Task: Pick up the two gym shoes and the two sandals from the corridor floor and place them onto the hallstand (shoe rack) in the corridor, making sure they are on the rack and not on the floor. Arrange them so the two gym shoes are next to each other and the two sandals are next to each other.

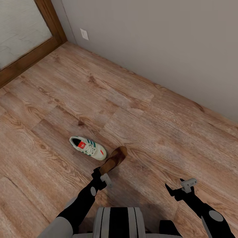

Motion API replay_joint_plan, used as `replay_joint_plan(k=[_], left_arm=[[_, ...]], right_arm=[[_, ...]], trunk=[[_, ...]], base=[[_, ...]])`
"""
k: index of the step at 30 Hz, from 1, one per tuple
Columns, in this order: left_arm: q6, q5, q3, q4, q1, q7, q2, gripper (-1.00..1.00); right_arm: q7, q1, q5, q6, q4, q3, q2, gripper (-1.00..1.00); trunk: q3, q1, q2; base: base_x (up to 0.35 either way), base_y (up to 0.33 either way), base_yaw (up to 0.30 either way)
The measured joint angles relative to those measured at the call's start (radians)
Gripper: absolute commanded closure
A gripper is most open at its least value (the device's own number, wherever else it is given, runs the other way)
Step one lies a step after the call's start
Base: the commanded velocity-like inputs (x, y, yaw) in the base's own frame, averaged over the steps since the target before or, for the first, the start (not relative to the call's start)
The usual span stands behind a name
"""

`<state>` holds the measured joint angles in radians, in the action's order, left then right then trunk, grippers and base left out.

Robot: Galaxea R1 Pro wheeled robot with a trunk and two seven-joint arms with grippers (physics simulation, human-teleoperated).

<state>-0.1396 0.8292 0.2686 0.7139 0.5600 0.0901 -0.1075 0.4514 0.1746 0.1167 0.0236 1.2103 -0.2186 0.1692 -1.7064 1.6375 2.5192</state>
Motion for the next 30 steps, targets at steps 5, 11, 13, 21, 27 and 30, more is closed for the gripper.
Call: replay_joint_plan(k=[5, 11, 13, 21, 27, 30], left_arm=[[0.000, -0.001, 0.007, 0.018, 0.001, -0.001, -0.019, 1.00], [-0.002, -0.008, 0.005, 0.074, 0.001, 0.007, -0.043, 1.00], [-0.001, -0.011, 0.006, 0.087, 0.001, 0.008, -0.058, 1.00], [-0.004, -0.213, 0.014, 0.258, 0.002, 0.005, -0.067, 1.00], [-0.106, -0.446, 0.009, 0.464, 0.000, 0.002, -0.062, 1.00], [-0.134, -0.527, -0.015, 0.579, -0.004, -0.004, -0.051, 1.00]], right_arm=[[0.000, 0.000, 0.000, 0.000, 0.000, 0.000, 0.000, -1.00], [0.000, 0.000, 0.000, 0.000, 0.000, 0.000, 0.000, -1.00], [0.000, 0.000, 0.000, 0.000, 0.000, 0.000, 0.000, -1.00], [0.001, 0.000, -0.001, 0.000, 0.000, 0.002, -0.001, -1.00], [0.000, 0.000, -0.002, 0.000, 0.000, 0.003, -0.003, -1.00], [0.000, 0.000, -0.002, -0.001, 0.000, 0.004, -0.006, -1.00]], trunk=[[0.000, 0.000, 0.000], [0.000, 0.000, 0.000], [0.000, 0.000, 0.000], [0.000, 0.000, 0.000], [0.000, 0.000, 0.000], [0.000, 0.000, 0.000]], base=[[0.000, 0.000, 0.000], [0.000, 0.000, 0.000], [0.000, 0.000, 0.000], [0.000, 0.000, 0.000], [0.000, 0.000, 0.000], [0.000, 0.000, 0.000]])
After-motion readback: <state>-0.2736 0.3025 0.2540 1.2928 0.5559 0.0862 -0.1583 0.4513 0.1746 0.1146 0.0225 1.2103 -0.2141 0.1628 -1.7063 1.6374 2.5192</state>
